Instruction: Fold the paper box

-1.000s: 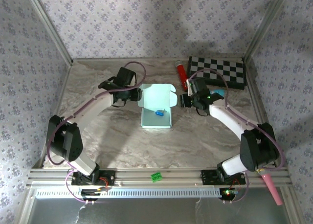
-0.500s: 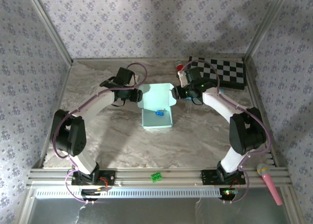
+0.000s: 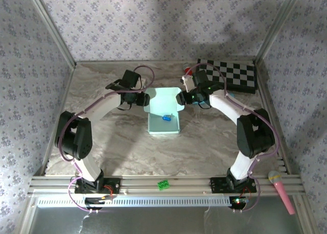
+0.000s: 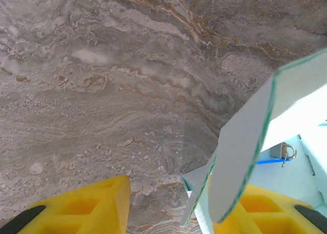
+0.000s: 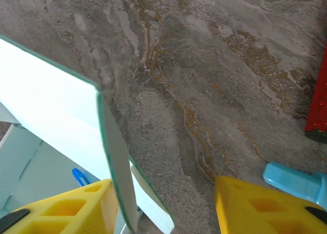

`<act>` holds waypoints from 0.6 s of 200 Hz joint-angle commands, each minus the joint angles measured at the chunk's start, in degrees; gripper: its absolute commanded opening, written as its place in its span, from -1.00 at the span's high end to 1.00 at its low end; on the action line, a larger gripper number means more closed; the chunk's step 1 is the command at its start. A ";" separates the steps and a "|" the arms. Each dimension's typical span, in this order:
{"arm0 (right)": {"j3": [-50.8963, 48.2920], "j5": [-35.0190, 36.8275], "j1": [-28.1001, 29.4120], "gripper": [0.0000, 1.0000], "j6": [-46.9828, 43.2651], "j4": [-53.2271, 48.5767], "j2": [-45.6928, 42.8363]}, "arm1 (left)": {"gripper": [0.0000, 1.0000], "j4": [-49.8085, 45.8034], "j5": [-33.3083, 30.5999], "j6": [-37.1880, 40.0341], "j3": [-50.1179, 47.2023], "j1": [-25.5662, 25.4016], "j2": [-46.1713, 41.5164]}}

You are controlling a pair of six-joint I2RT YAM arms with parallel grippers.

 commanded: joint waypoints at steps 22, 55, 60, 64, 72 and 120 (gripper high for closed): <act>3.53 -3.53 -0.25 0.06 -1.60 -3.19 2.27 | 0.28 0.36 2.07 0.72 2.41 0.26 1.06; 2.98 -2.42 0.15 0.23 -1.81 -3.62 1.25 | 0.47 0.32 2.18 0.90 2.92 0.27 1.16; 2.84 -1.98 0.28 0.26 -1.86 -3.61 0.93 | 0.48 0.21 2.16 0.99 3.04 0.28 1.25; 2.73 -1.66 0.38 0.29 -1.93 -3.63 0.68 | 0.49 0.08 2.21 1.05 3.12 0.29 1.33; 2.67 -1.43 0.37 0.34 -2.19 -3.82 0.41 | 0.51 -0.05 2.17 1.09 3.31 0.28 1.43; 2.92 0.63 1.11 0.44 -2.99 -5.30 0.18 | 0.61 -0.08 2.49 0.91 3.61 0.27 1.38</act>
